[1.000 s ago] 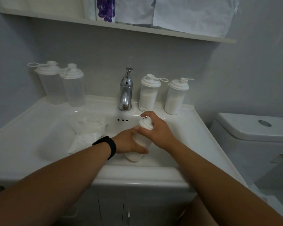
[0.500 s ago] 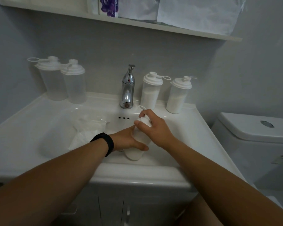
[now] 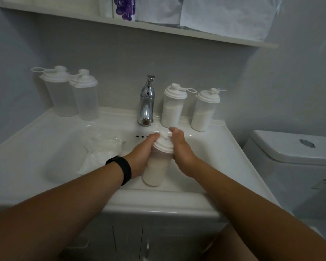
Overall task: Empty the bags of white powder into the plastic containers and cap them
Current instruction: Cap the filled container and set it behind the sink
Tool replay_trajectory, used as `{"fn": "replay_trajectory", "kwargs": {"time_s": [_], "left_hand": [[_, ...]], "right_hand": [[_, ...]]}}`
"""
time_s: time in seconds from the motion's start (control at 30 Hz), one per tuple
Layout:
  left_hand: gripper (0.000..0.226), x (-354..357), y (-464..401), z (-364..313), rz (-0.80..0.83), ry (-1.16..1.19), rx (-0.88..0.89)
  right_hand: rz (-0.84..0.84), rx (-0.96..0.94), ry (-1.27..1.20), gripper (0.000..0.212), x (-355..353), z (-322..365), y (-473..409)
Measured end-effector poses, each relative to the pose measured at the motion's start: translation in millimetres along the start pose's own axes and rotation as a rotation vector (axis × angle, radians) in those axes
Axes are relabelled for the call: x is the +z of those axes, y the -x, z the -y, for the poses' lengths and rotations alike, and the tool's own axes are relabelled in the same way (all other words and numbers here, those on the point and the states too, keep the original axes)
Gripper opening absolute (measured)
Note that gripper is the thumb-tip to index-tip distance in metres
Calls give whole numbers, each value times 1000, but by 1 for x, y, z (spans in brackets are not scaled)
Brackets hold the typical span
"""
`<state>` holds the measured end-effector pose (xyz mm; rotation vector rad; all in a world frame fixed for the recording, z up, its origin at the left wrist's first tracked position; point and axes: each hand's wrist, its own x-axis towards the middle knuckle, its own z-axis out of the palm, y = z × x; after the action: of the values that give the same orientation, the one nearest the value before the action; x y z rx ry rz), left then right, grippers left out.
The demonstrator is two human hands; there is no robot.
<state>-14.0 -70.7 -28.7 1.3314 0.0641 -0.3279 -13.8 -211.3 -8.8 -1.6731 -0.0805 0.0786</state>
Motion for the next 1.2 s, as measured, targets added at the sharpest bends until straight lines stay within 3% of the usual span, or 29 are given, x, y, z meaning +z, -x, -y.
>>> {"fn": "replay_trajectory", "kwargs": {"time_s": [0.07,0.13,0.37,0.5,0.73,0.8,0.87,0.93,1.0,1.1,1.2], "left_hand": [[48,2,1,-2,-69,53,-9],[50,1,3,-5,-124,79,-28],[57,-3,7,-6,-126,98,-95],[49,-2,9,-4,-97,62,-69],[41,-5,16,-4,-45,2,-53],[41,-7,18,-6,-46,-13,-57],[41,-7,22,-8,-56,-18,-63],[40,-8,26,-9,-65,-33,-60],[39,-8,32,-10,-100,-65,-55],[39,-3,41,-11,-137,-83,-60],[47,1,50,-15,-53,-145,-68]], "right_hand": [[-6,201,-145,31,7,3,-1],[17,273,-170,31,15,4,-2],[33,315,-169,41,20,2,-2],[58,320,-116,42,10,-2,3],[93,352,48,66,4,-8,4],[102,325,100,67,5,-7,4],[92,239,130,53,6,-5,8],[56,43,169,31,9,-4,12],[30,-111,213,31,12,-8,14],[52,-80,146,34,14,-9,17],[23,62,34,35,7,-1,17]]}}
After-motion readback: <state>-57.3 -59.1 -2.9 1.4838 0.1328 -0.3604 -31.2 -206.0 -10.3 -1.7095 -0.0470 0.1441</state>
